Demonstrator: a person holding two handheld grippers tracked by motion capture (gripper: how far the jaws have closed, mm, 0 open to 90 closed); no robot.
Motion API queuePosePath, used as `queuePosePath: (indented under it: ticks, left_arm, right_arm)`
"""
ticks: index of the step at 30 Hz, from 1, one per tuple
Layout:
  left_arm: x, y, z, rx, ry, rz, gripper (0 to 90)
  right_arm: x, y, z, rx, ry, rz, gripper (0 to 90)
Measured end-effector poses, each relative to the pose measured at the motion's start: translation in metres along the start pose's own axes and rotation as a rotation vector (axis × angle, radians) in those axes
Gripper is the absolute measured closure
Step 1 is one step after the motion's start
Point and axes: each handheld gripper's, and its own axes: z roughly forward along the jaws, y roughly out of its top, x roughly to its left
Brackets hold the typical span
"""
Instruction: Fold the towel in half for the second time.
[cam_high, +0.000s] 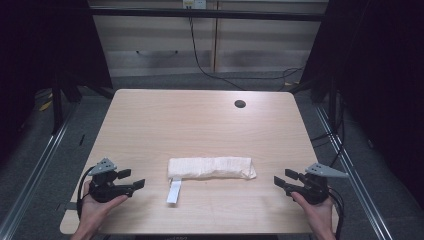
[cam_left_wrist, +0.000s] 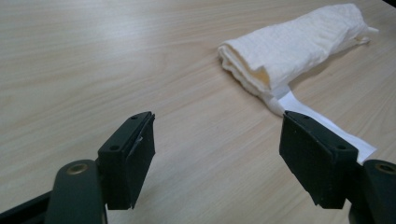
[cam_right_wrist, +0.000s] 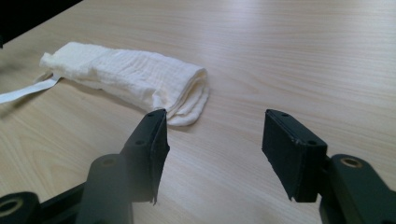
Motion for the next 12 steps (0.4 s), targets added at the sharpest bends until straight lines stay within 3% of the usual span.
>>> queuePosePath:
  ticks: [3, 5, 7, 10, 12]
  left_arm:
    - [0.006, -0.006, 0.0, -0.004, 0.011, -0.013, 25.1]
    - [0.01, -0.01, 0.002, -0.003, 0.043, -0.029, 25.0]
    - [0.013, -0.011, 0.002, -0.002, 0.032, -0.051, 22.3]
    - [0.013, -0.011, 0.0, -0.021, 0.033, -0.052, 20.6]
    - [0.013, -0.01, 0.003, -0.008, 0.029, -0.041, 19.4]
  right_arm:
    - [-0.004, -0.004, -0.005, -0.021, -0.021, 0.019, 38.9]
    - [-0.006, -0.006, -0.006, -0.019, -0.043, 0.02, 37.4]
    - [-0.01, -0.009, -0.003, -0.01, -0.043, 0.044, 36.2]
    - [-0.011, -0.01, 0.002, 0.014, -0.057, 0.031, 35.1]
    - [-0.01, -0.011, 0.004, 0.021, -0.061, 0.029, 34.1]
